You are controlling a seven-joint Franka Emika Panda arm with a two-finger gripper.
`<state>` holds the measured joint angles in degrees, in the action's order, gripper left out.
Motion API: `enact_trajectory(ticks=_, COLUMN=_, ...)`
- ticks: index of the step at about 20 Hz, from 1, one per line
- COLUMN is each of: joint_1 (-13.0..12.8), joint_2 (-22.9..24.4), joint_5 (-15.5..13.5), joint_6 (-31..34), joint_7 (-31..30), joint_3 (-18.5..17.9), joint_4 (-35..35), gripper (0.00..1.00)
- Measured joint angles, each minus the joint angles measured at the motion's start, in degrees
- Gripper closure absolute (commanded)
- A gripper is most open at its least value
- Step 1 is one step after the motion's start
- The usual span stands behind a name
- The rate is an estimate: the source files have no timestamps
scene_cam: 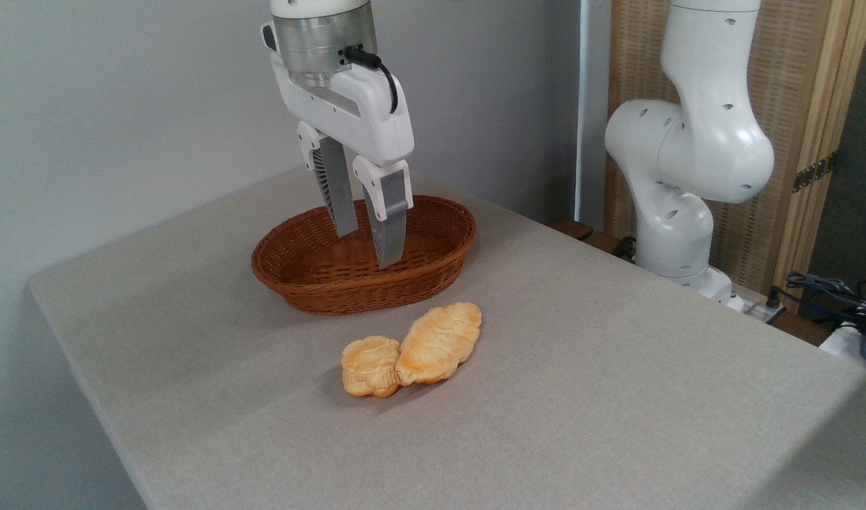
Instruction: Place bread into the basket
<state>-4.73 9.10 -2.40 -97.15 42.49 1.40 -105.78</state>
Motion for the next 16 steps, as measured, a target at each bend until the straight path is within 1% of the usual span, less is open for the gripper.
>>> enact_trajectory(ticks=5, joint_1=0.0, joint_2=0.0, joint_5=0.0, joint_6=1.38, joint_7=0.0, joint_3=0.1, joint_4=0.0, gripper=0.0)
enact_trajectory(ticks=16, joint_1=0.0, joint_2=0.0, joint_5=0.0, joint_6=1.57, joint_7=0.0, joint_3=0.26, joint_4=0.0, gripper=0.0)
